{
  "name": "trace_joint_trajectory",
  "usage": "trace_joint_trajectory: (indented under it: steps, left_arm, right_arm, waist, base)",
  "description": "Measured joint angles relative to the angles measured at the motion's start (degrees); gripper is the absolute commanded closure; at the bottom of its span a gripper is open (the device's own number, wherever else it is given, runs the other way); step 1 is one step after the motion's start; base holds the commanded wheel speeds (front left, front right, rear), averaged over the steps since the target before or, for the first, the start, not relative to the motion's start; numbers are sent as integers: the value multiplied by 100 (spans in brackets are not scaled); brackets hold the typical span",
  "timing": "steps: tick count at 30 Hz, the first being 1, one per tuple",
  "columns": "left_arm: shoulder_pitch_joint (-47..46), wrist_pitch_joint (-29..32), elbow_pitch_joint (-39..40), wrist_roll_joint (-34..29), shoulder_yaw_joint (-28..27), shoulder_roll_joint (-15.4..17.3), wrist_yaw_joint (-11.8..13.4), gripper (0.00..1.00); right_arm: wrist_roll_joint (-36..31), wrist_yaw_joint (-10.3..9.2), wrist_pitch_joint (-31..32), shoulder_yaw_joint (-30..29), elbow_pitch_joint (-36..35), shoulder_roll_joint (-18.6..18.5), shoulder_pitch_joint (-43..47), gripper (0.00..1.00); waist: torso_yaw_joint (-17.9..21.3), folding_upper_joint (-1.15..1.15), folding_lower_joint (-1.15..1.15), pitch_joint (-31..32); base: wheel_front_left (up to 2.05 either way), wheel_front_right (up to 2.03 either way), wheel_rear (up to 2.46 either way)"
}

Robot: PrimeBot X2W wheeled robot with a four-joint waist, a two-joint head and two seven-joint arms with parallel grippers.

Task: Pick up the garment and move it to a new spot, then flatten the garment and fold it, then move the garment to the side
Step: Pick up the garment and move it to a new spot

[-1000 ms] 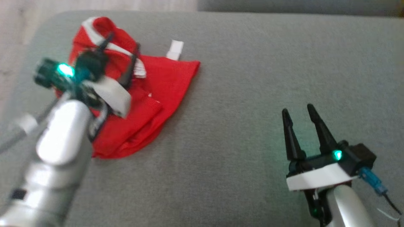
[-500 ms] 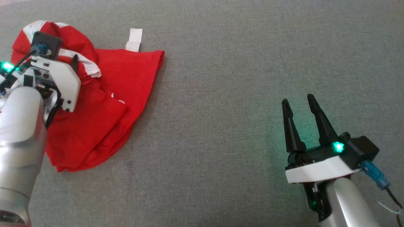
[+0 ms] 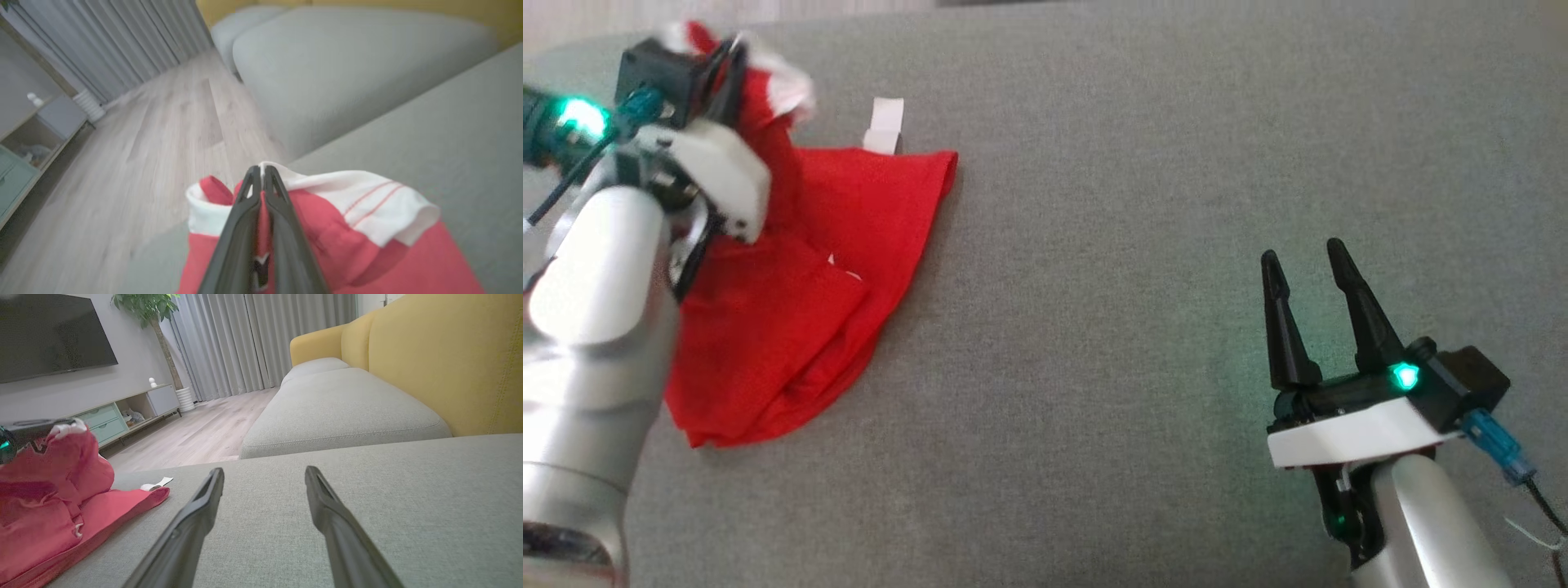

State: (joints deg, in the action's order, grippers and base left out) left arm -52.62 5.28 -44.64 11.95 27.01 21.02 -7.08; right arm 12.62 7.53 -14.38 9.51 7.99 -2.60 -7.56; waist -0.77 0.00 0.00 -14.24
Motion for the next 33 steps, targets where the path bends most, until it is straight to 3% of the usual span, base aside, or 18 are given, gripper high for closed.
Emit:
trace_joint_trajectory:
  steps: [7,13,19,25,33]
  left_arm:
    - [-18,-555,1165,593,-60,-327,-9,100]
    - [290,-482,2526,1056,-65,-503,-47,100]
    - [630,-138,3645,1270,90,-672,32,100]
    - [634,130,4094,1371,277,-855,114,100]
    - [481,221,3945,1239,472,-968,185,100]
  right_arm:
    - [52,0,0,-63,63,0,124,0]
    - [101,0,0,-85,116,0,335,0]
    - [120,0,0,-119,103,1,348,0]
    - [264,0,0,-73,48,1,336,0]
    - [572,0,0,119,-132,1,87,0]
  waist:
    - [-46,0,0,444]
    - [7,0,-1,748]
    - [325,0,0,830]
    - [743,0,0,763]
    - [1520,0,1,493]
  base:
    - [0,0,0]
    - [0,0,0]
    - [0,0,0]
    - [0,0,0]
    - [0,0,0]
